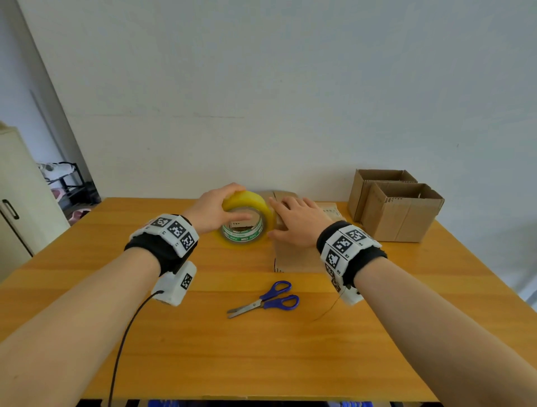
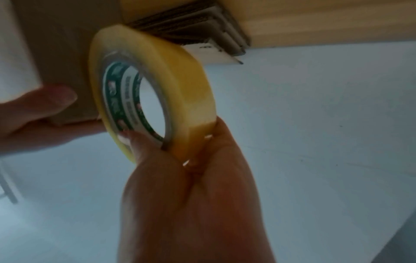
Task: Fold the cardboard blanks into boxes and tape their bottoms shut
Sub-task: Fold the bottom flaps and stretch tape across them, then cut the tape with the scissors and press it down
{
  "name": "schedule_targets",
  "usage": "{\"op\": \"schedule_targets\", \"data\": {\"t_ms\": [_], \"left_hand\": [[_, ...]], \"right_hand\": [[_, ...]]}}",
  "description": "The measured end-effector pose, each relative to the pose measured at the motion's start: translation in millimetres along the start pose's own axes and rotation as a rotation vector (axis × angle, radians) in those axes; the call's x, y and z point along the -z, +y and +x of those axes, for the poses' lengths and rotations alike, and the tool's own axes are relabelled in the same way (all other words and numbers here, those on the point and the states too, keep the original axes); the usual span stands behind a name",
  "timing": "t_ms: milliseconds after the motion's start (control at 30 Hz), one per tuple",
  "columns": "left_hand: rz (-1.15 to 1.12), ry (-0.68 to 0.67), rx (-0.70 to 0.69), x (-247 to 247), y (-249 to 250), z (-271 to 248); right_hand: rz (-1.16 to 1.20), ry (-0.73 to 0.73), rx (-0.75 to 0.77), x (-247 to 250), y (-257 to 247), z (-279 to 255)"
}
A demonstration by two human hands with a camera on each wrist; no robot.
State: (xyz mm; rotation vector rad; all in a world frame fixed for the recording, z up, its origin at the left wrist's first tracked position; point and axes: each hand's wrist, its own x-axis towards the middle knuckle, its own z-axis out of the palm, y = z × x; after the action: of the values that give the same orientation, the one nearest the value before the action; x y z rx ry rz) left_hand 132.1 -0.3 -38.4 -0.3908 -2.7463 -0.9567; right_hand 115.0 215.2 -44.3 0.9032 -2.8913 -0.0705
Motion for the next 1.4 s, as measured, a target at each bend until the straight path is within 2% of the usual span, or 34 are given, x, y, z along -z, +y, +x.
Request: {"op": "schedule_targets", "data": {"t_ms": [500,667,867,1100,1200,1267,1400], "left_hand": [[0.265,-0.144,0.080,-1.9,-2.3,-0.4],[0.425,-0.263,0.109,-3.7,-6.2,-4.1],[0.393,-0.220,0.120,-12.4,-1.2,-8.8],[0.166,-0.230,0.207,-15.8,12.5,-3.9],[0.101,-0.254,0.189,-19.4,19.8,-7.1],[0.079,-0.267,0.171,-20.5,23.0,-9.4],[0.076,-0.263,0.183,-19.4,26.6,-14.2]], "right_hand": [[-0.019,-0.013,0.049,-2.9,12.0,1.5],[0.004,-0.019,0.039,-3.7,17.2,2.6],[0.019,-0.016,0.064,-3.8,22.2,-1.3],[0.104,0.019,0.025,-7.9,28.1,-10.5],[0.130,0.031,0.003,-7.1,26.6,-16.0],[0.168,0.078,-0.004,-3.5,23.7,-23.9],[0.196,0.333,0.014,6.5,11.0,-44.3]]}}
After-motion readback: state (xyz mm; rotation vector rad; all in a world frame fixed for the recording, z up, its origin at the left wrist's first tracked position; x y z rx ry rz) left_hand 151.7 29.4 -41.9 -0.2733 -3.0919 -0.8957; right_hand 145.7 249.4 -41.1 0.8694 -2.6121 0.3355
